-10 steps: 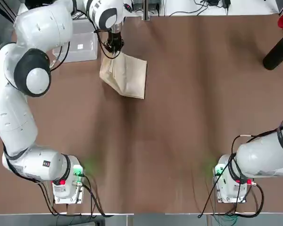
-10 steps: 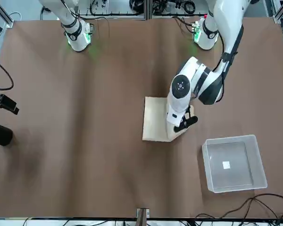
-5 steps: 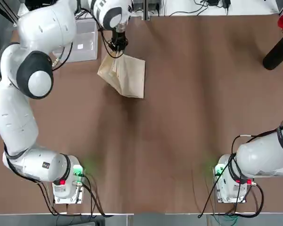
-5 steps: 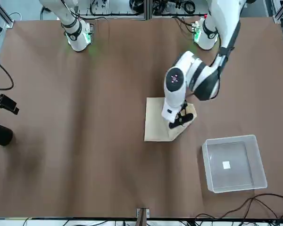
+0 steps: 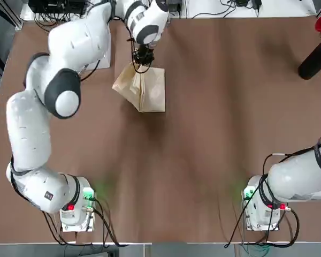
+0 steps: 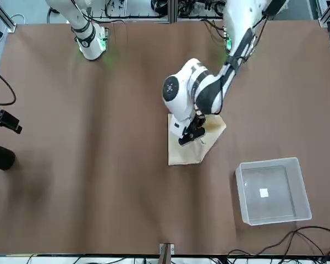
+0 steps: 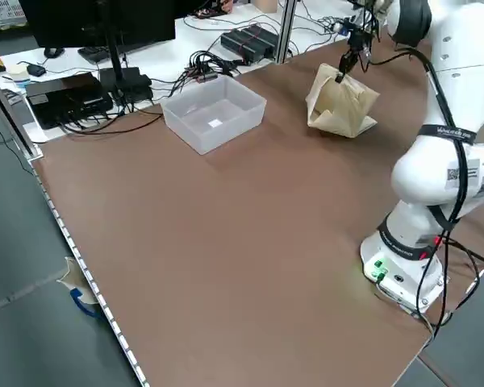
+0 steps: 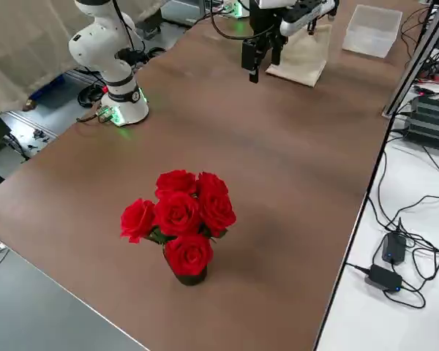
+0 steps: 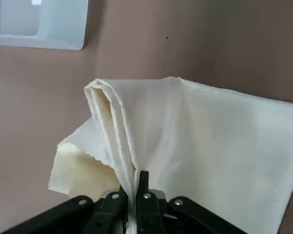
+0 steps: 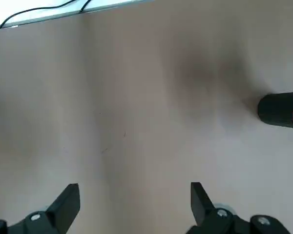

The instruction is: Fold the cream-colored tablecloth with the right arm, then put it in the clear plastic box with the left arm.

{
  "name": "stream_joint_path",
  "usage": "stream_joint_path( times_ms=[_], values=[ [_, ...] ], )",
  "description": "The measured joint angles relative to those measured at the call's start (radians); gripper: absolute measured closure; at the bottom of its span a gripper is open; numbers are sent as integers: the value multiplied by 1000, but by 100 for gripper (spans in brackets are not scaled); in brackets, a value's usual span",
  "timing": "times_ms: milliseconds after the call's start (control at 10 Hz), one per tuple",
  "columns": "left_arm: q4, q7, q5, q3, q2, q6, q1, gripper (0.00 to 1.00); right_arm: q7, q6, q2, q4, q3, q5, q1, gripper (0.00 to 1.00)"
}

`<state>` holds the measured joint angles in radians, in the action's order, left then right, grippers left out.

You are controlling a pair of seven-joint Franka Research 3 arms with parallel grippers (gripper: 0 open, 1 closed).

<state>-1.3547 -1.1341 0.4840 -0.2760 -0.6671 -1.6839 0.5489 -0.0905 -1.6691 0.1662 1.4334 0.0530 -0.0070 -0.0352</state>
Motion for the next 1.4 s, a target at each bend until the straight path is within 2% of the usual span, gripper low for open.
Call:
stream_joint_path(
  times_ms=[100,300,800,1000,1400],
  values=[
    [38,0,0,62,-25,0,57,93,0,0,0,0,0,0,0,0],
    [98,1,1,112,-65,-3,107,93,0,0,0,0,0,0,0,0],
    [118,12,100,113,-76,-4,142,93,0,0,0,0,-1,0,0,0],
    [117,13,152,115,-88,9,199,93,0,0,0,0,-1,0,0,0],
    [117,0,274,131,-179,38,317,93,0,0,0,0,-1,0,0,0]
  ],
)
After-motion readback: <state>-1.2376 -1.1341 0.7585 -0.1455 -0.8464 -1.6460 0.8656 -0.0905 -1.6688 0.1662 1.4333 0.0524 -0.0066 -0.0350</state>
